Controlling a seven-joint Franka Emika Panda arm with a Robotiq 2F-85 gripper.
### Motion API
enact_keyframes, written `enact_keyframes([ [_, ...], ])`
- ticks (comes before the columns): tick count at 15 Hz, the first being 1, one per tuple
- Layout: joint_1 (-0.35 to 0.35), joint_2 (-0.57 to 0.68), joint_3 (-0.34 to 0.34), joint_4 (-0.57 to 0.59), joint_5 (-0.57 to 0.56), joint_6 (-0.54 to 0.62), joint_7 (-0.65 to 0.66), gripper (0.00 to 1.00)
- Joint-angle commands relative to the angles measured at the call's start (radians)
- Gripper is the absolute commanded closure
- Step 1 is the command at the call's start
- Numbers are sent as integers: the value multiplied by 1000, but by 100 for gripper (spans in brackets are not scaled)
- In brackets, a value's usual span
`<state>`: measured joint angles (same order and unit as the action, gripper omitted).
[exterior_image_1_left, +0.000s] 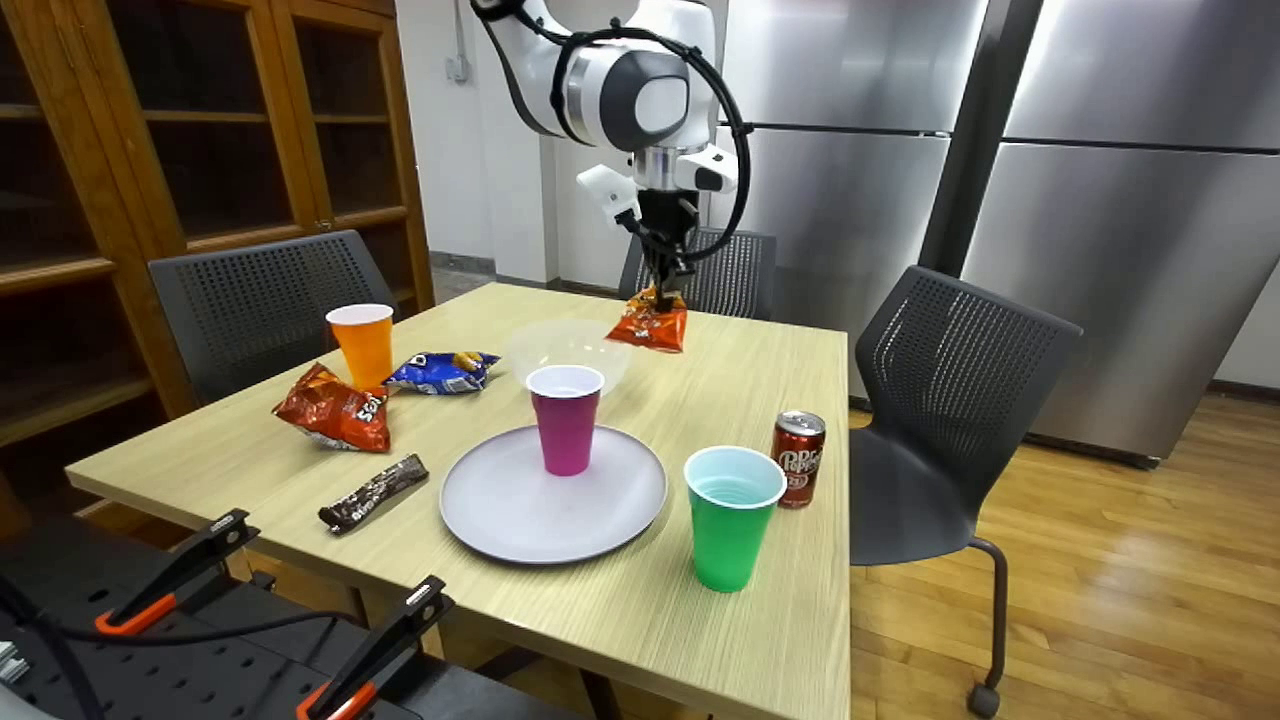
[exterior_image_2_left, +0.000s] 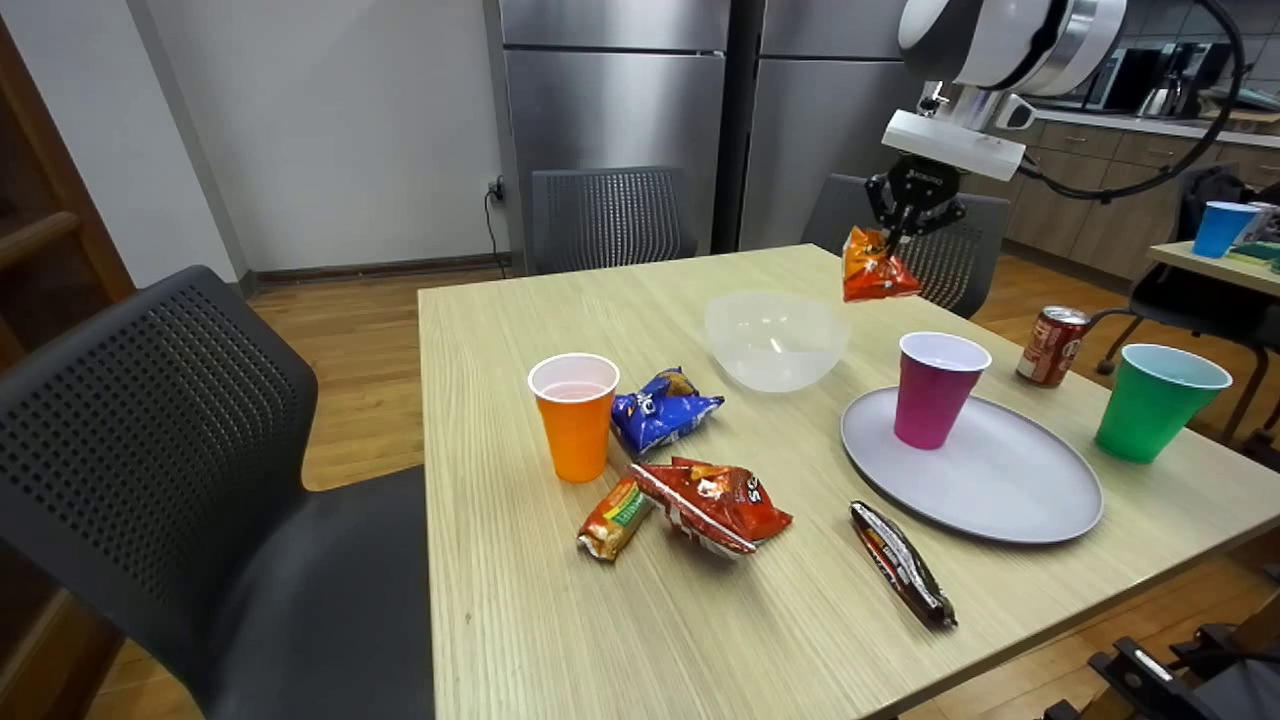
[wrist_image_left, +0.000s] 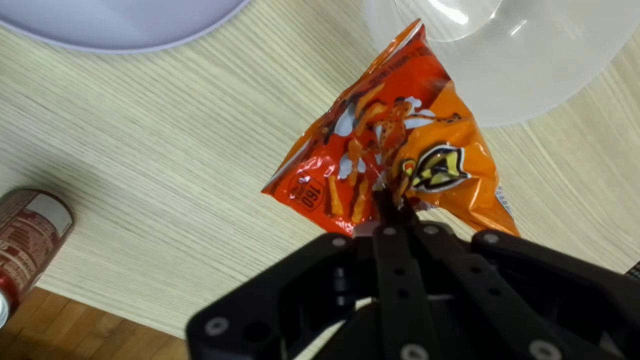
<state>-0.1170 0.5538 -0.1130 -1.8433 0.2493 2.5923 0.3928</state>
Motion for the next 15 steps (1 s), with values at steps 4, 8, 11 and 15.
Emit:
enact_keyframes([
  [4, 25, -99, 48, -134, 14, 43, -76, 100],
  [8, 46, -90, 70, -131, 7, 21, -103, 100],
  [11, 57, -76, 87, -114, 3, -2, -129, 100],
  [15, 64, -47, 96, -75, -7, -37, -158, 100],
])
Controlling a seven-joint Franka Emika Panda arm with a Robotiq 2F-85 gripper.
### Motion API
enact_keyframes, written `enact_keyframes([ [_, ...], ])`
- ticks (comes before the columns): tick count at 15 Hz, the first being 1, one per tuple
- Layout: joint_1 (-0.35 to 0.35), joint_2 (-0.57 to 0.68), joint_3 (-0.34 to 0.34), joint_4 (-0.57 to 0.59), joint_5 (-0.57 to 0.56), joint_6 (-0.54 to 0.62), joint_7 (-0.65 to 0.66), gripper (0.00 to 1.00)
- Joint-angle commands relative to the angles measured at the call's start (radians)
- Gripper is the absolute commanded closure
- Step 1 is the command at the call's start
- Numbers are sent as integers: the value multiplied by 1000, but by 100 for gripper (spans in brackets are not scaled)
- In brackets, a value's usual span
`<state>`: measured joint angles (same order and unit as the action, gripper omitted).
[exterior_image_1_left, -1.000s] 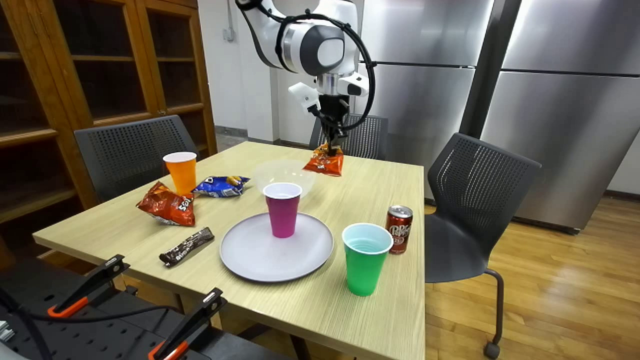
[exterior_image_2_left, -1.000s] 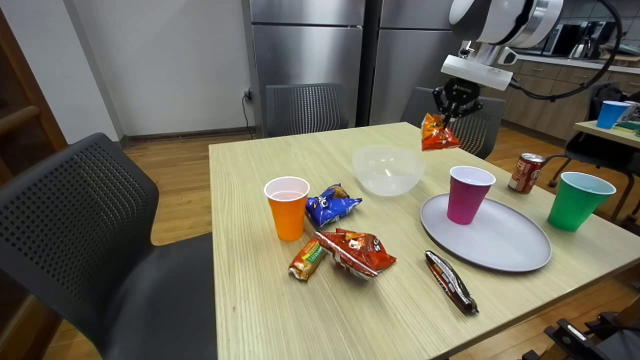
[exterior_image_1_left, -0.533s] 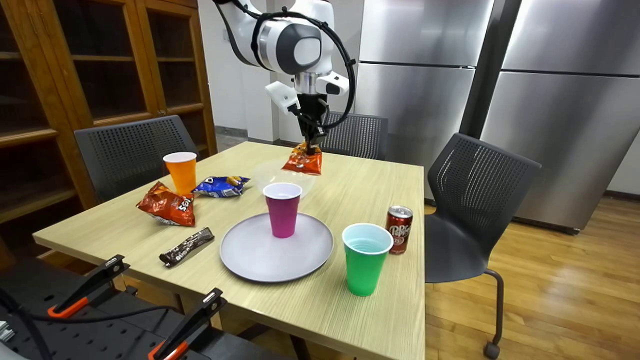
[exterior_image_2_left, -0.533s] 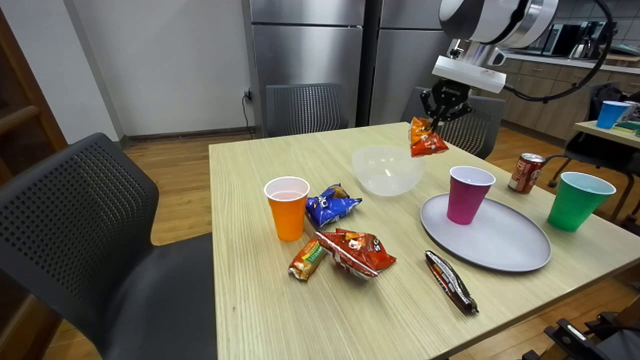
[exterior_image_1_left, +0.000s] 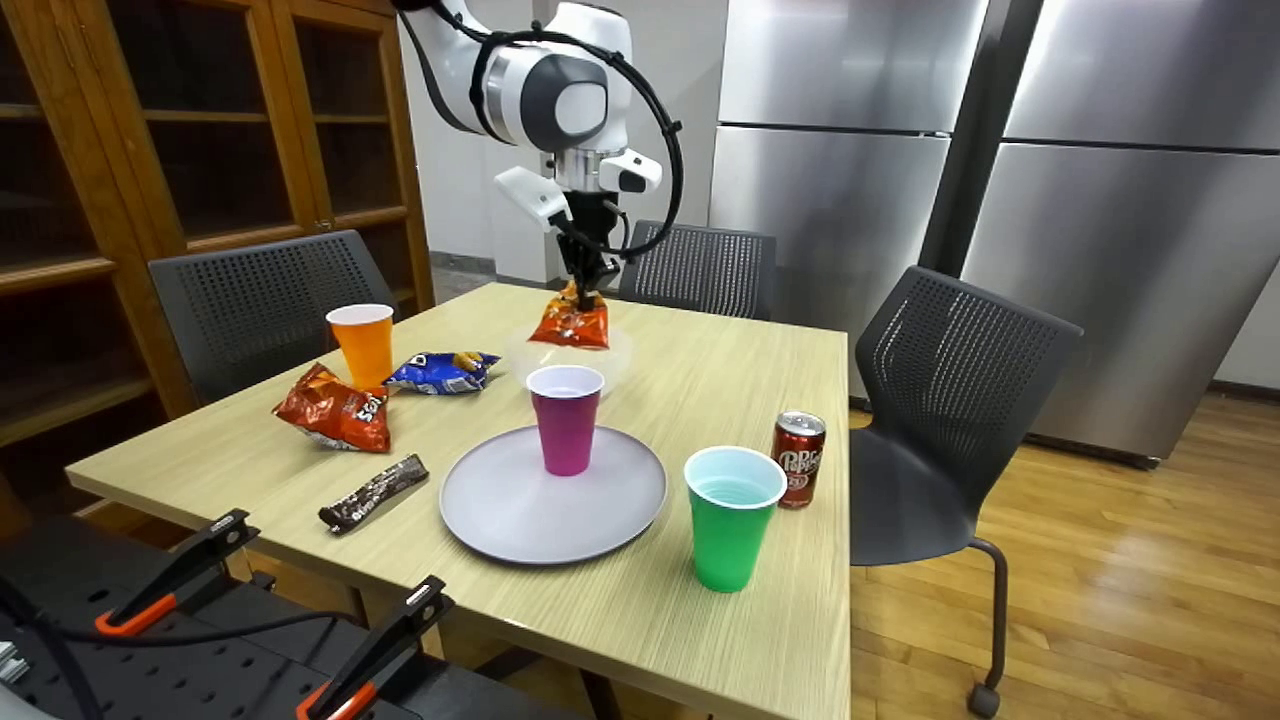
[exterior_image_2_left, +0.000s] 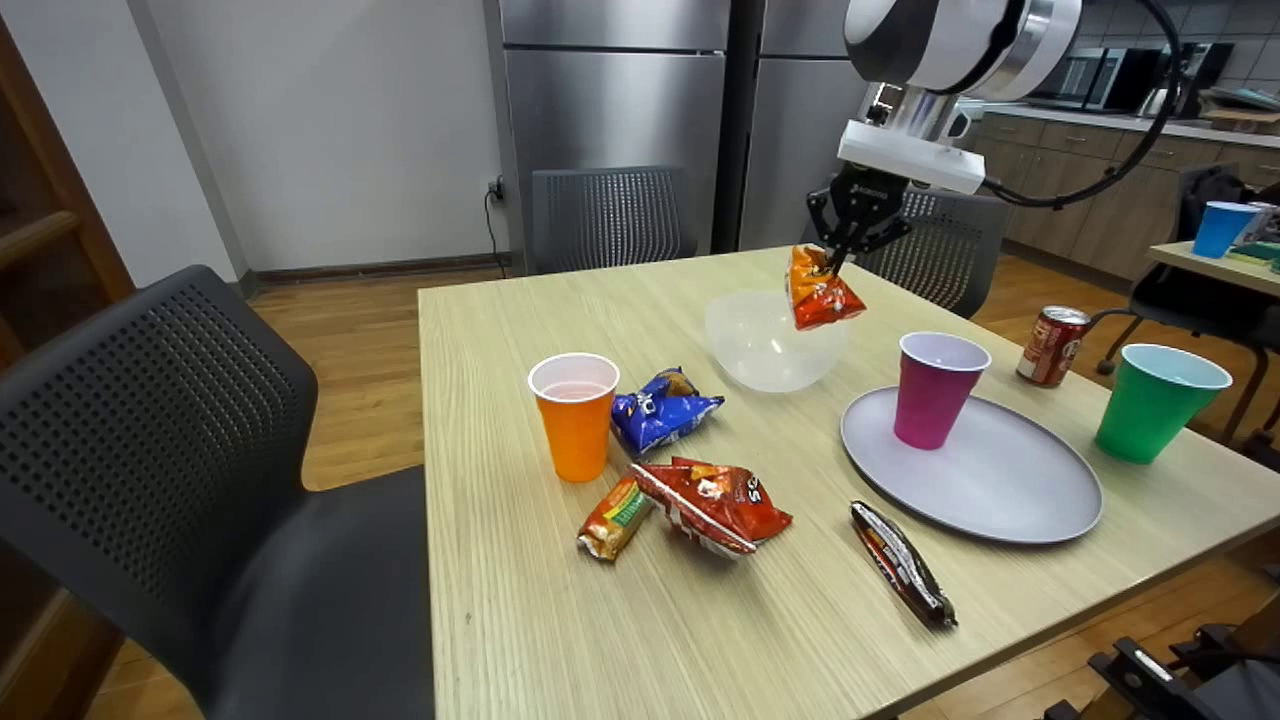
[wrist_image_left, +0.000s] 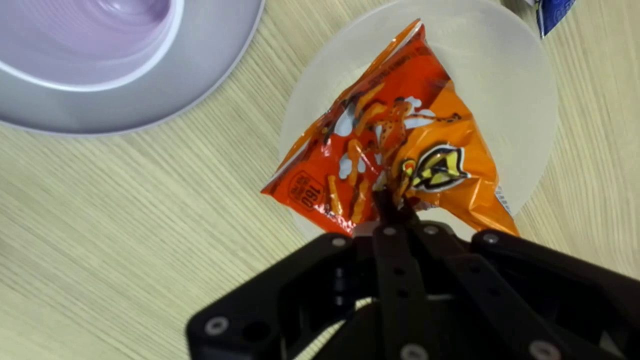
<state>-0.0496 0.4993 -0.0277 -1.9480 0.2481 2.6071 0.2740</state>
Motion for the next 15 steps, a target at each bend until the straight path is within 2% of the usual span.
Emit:
enact_keyframes([
  [1, -3, 19, 12, 46, -8, -64, -47, 100],
  [15, -2, 248, 5, 354, -40, -285, -65, 100],
])
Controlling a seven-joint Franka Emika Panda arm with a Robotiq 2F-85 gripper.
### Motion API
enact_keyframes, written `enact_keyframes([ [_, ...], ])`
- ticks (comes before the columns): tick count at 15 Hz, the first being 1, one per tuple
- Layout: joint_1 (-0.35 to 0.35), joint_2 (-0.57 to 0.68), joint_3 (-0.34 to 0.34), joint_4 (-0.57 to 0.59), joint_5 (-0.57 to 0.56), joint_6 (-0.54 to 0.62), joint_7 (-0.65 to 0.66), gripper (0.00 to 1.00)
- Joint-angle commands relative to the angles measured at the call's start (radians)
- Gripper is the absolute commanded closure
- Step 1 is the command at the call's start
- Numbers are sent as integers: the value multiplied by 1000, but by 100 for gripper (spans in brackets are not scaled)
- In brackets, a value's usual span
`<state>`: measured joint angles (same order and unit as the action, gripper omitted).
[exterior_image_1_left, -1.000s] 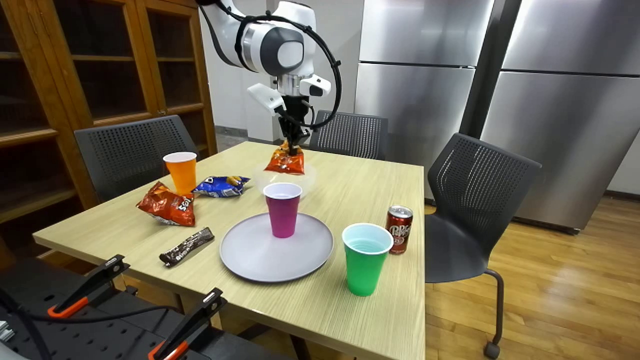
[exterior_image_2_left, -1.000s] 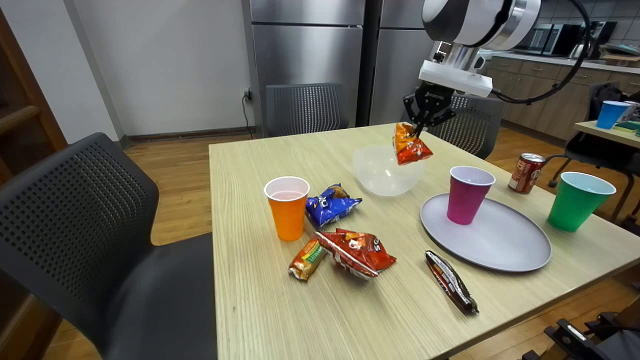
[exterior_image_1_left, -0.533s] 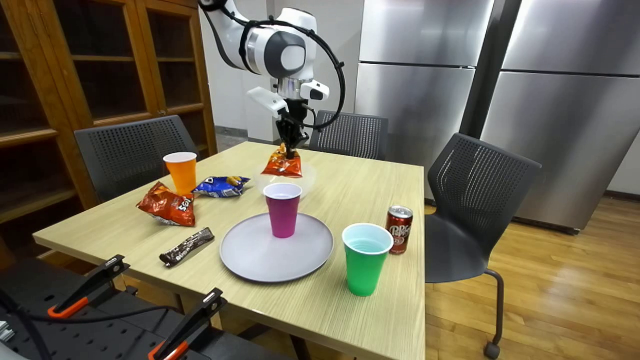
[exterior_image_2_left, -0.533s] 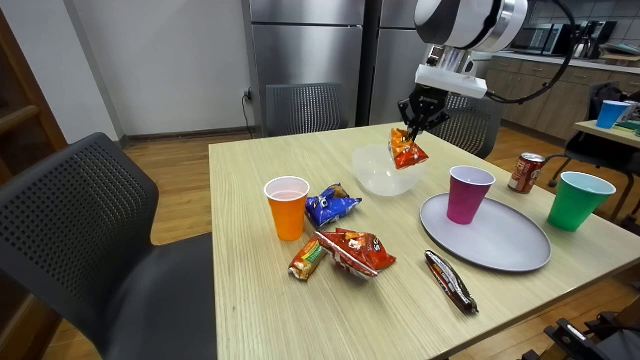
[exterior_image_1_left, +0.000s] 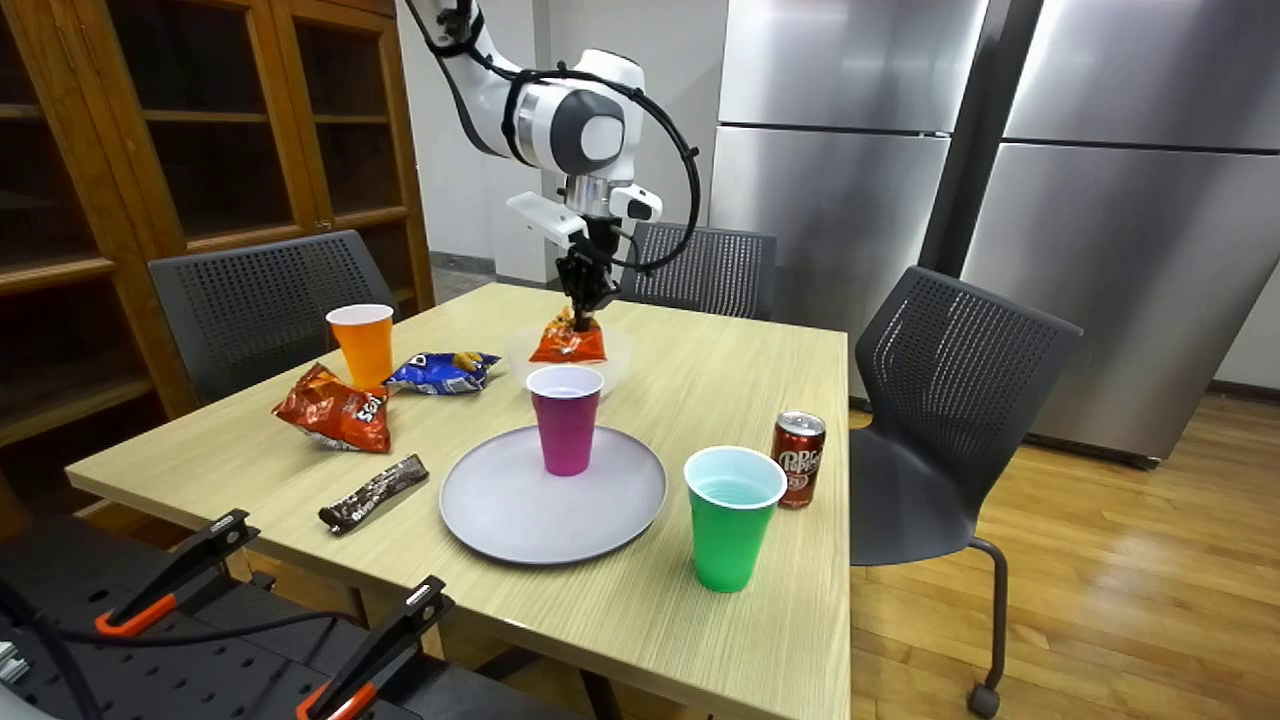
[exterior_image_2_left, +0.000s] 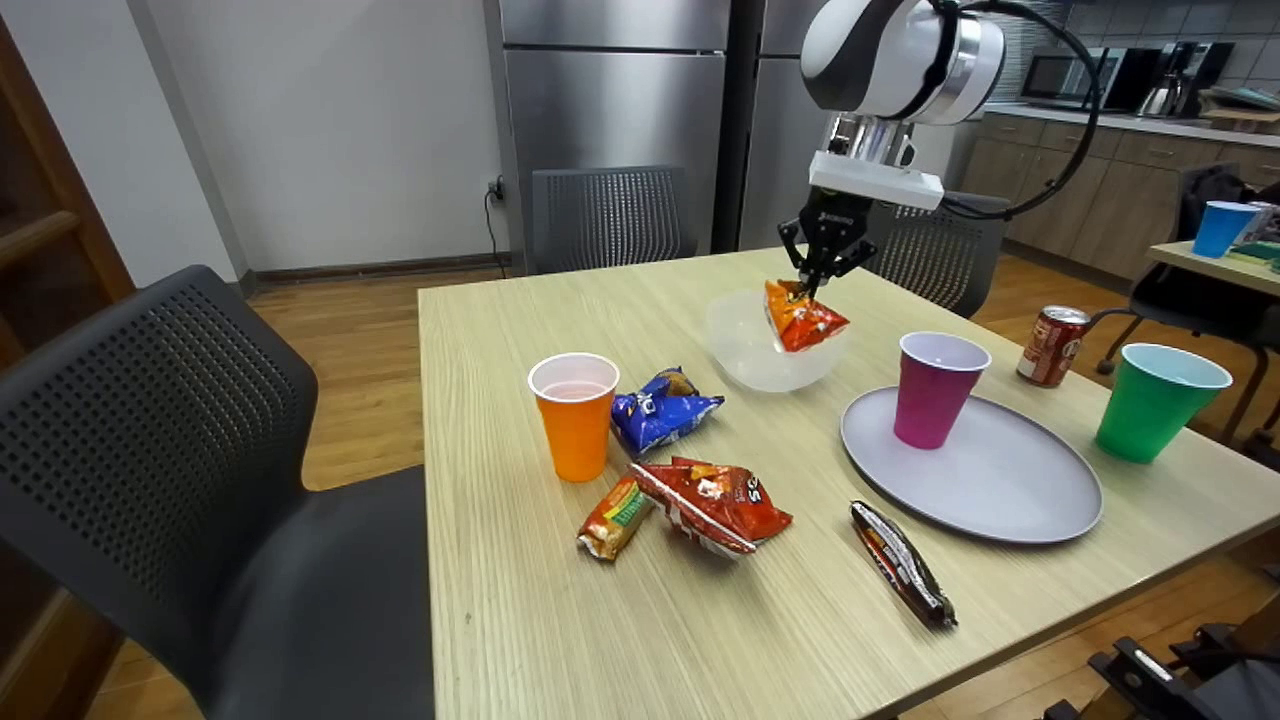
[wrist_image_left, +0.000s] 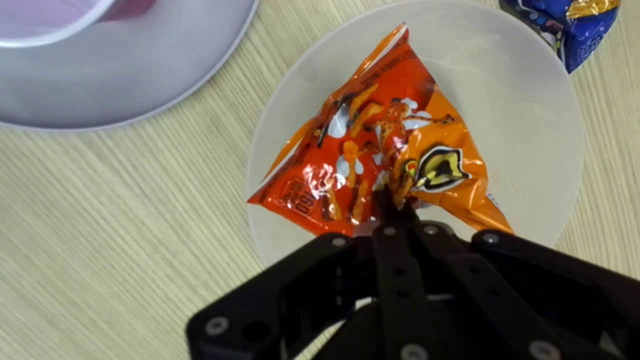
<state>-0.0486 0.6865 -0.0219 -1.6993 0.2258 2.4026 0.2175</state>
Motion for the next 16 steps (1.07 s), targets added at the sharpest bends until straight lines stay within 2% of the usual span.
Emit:
enact_keyframes([
  [1, -2, 78, -2, 127, -20, -94, -6, 100],
  [10, 7, 182, -4, 266, -39, -198, -1, 100],
  [15, 9, 212, -7, 304, -49, -211, 3, 99],
  [16, 8, 210, -6, 303, -48, -206, -1, 74],
])
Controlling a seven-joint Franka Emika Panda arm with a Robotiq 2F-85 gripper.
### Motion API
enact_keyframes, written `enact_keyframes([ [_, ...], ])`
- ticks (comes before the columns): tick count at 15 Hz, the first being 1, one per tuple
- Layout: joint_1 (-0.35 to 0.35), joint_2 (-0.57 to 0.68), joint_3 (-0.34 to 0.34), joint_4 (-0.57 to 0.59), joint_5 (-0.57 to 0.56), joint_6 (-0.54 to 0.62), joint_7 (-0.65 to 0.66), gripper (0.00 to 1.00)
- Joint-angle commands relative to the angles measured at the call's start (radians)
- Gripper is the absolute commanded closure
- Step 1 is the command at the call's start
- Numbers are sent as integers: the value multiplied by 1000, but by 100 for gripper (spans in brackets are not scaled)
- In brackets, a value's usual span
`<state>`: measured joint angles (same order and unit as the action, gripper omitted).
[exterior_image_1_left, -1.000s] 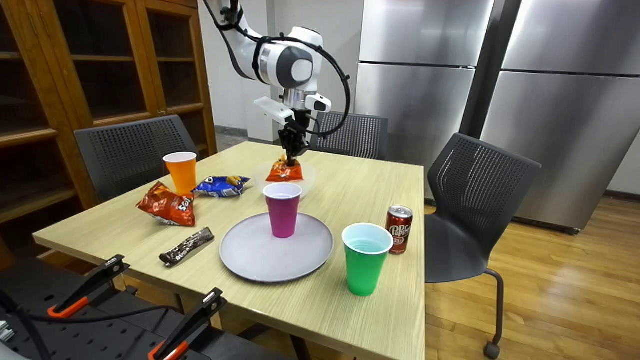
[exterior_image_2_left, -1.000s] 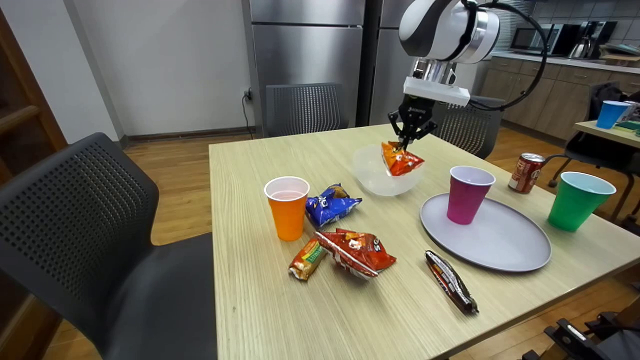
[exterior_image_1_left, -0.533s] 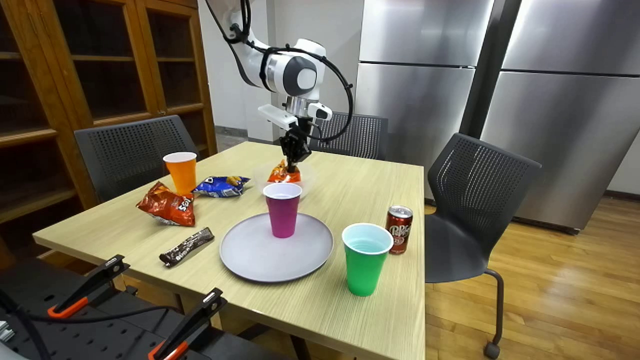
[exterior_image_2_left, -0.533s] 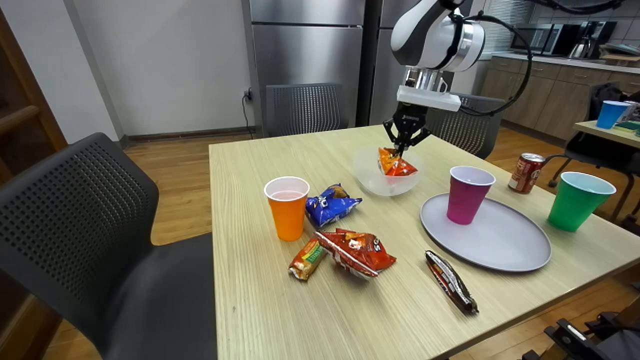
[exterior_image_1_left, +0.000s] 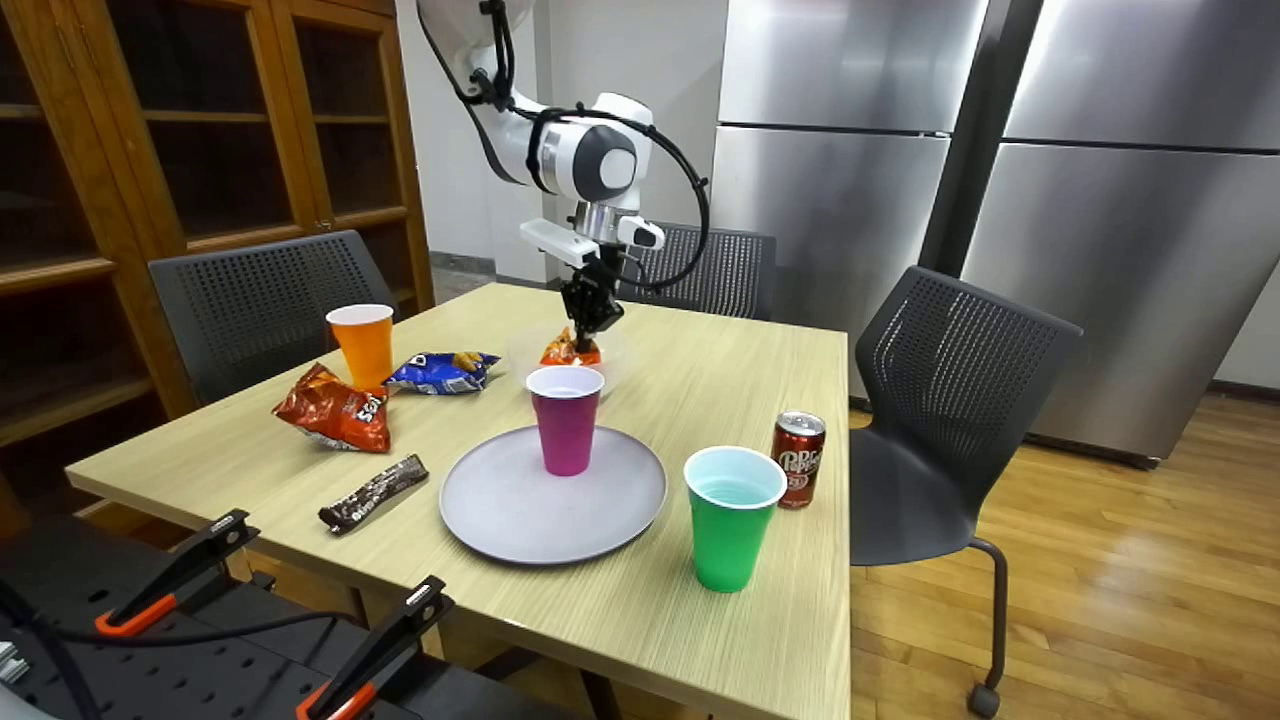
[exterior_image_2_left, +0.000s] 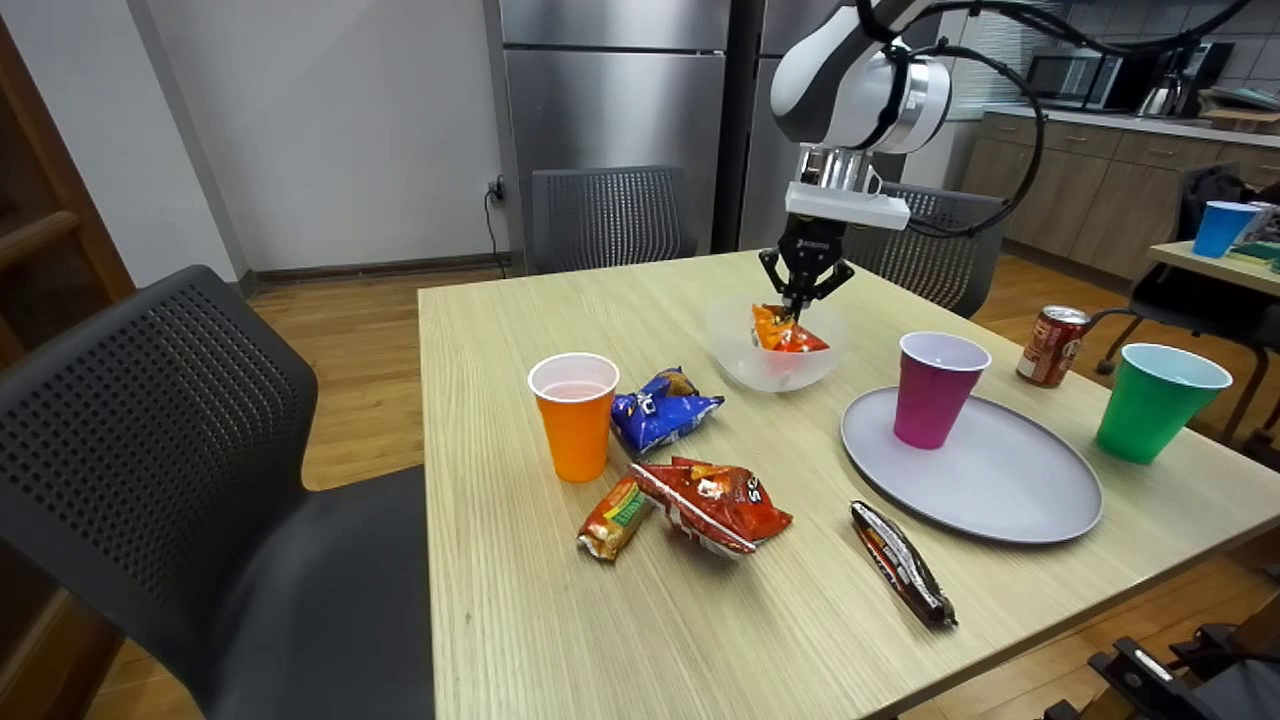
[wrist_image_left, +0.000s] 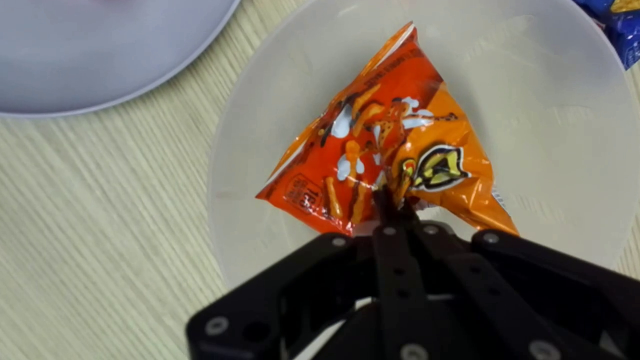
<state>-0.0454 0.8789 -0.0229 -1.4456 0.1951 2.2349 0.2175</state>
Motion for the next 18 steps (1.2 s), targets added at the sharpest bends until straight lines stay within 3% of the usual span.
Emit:
enact_keyframes([
  [1, 4, 11, -4, 42, -16, -26, -5, 73],
  [11, 10, -124, 1, -89, -14, 34, -31, 1],
  [18, 61, -261, 7, -274, -35, 138, -60, 0],
])
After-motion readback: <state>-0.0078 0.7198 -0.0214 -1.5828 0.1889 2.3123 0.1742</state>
